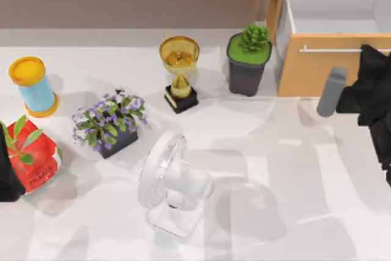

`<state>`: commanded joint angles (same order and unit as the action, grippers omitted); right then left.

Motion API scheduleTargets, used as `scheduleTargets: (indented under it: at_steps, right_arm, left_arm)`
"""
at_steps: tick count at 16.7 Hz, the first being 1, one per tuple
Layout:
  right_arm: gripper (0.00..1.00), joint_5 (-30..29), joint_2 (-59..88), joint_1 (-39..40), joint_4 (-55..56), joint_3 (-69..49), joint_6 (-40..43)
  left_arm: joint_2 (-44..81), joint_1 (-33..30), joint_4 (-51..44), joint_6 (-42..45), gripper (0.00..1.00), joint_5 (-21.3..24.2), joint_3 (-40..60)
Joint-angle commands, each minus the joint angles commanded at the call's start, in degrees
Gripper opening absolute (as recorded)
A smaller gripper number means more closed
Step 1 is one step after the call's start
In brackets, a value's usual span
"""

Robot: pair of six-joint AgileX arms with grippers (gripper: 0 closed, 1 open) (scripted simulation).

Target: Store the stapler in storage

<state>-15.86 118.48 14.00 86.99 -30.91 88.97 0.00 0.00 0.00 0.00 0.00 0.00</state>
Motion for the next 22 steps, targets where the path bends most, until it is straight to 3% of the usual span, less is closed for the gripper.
scheduleTargets:
  at_steps: [7,15,22]
  right_arm:
    - [0.0,0.2,0.5,-0.3,-1.1,-1.6,-0.1]
    - [0.0,2.5,5.7,-2.6,-8.9,-14.6,0.0]
    - [0.0,2.8,6.8,-2.9,-10.5,-16.6,-0.2]
  left_arm:
    - [0.0,0.0,0.0,0.0,1.0,0.0,0.0]
    - [0.0,0.0,0.0,0.0,1.0,0.0,0.0]
    - [0.0,0.0,0.0,0.0,1.0,0.0,0.0]
